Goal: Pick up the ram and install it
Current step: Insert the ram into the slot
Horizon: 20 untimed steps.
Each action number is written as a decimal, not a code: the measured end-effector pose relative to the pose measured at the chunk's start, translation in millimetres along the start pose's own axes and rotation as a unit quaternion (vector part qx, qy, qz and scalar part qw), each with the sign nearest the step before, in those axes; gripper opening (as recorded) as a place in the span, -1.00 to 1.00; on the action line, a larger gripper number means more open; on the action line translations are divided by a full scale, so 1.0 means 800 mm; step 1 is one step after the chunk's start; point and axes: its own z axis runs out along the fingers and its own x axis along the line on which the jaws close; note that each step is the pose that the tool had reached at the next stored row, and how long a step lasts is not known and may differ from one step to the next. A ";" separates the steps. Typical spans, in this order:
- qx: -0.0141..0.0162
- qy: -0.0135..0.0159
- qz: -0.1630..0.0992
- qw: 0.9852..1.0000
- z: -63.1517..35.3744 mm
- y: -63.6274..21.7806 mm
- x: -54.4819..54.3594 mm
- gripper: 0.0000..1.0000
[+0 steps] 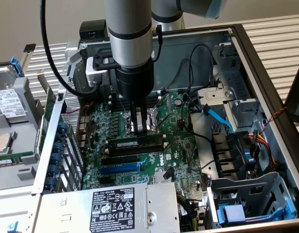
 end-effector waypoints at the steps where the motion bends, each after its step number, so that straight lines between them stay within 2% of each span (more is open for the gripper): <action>1: 0.000 0.000 0.000 1.000 0.000 0.000 0.000 -0.73; 3: 0.001 0.000 0.001 1.000 0.003 0.001 0.000 -0.73; 13: 0.002 0.000 0.001 1.000 0.005 0.002 0.000 -0.73; 14: 0.002 0.000 0.001 1.000 0.005 0.002 0.000 -0.70; 15: 0.002 0.000 0.001 1.000 0.005 0.002 0.000 -0.58; 17: 0.002 0.000 0.001 1.000 0.005 0.002 0.000 -0.58; 18: 0.002 0.000 0.001 1.000 0.005 0.002 0.000 -0.44; 20: 0.002 0.000 0.001 1.000 0.005 0.002 0.000 -0.44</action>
